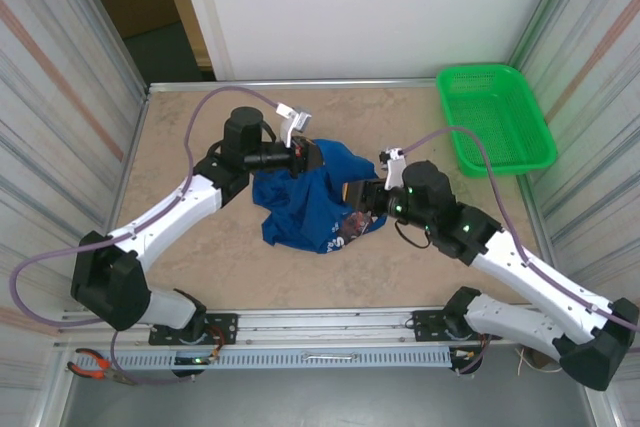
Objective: Fold the inside-out t-shirt
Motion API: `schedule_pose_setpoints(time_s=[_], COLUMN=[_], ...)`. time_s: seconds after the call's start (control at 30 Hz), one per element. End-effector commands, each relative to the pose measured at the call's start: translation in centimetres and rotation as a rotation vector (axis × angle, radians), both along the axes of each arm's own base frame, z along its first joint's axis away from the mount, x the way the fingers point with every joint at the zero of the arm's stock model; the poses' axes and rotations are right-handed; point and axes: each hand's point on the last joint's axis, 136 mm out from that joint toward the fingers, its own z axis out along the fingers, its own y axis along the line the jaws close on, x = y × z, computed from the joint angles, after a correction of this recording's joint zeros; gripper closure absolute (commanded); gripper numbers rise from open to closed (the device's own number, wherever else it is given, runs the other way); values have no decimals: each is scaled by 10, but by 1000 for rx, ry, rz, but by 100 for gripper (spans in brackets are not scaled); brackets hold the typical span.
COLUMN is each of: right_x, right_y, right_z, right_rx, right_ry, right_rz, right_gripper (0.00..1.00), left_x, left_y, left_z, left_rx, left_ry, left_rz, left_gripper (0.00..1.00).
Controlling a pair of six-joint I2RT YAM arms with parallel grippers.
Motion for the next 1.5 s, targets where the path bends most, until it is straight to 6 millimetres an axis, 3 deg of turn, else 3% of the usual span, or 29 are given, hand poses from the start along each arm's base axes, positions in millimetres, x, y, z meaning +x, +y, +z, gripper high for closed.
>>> schedule_pose_setpoints(time_s=[0.0,0.1,0.2,0.33,0.43,0.6,0.77,0.9,1.03,1.1,1.23,1.33,1.47], right_x=[6,14,38,87,107,114,107,104,112,119,122,112,84], right_y=[20,43,46,15,-7,-14,-9,-2,-3,-4,-5,-3,4], right_z=[8,-2,-15,-34,-33,-36,-44,-63,-88,-95,-78,-41,20], right_rx=[79,49,-14,-52,-47,-77,-85,-116,-165,-166,-110,3,181], right_ry=[-3,17,9,33,32,40,48,77,110,131,129,80,-1], right_rz=[-25,5,-32,-186,-252,-262,-242,-240,-265,-252,-170,-57,133], right_gripper=[62,61,58,53,47,36,35,34,43,57,97,100,100], left_x=[7,4,0,-11,-19,-24,-24,-25,-25,-23,-9,10,34], left_y=[1,-2,-3,-4,-3,-4,-5,-6,-6,-3,9,23,38], left_z=[8,11,13,17,19,21,24,27,32,35,28,8,-38], left_rx=[-8,-18,-33,-50,-61,-77,-85,-99,-124,-144,-159,-149,-97], left_ry=[34,53,67,72,72,76,73,73,76,79,98,138,210], left_rz=[26,6,-14,-55,-83,-111,-116,-120,-122,-107,-44,21,97], left_gripper=[100,100,100,100,100,100,100,100,100,100,100,100,100])
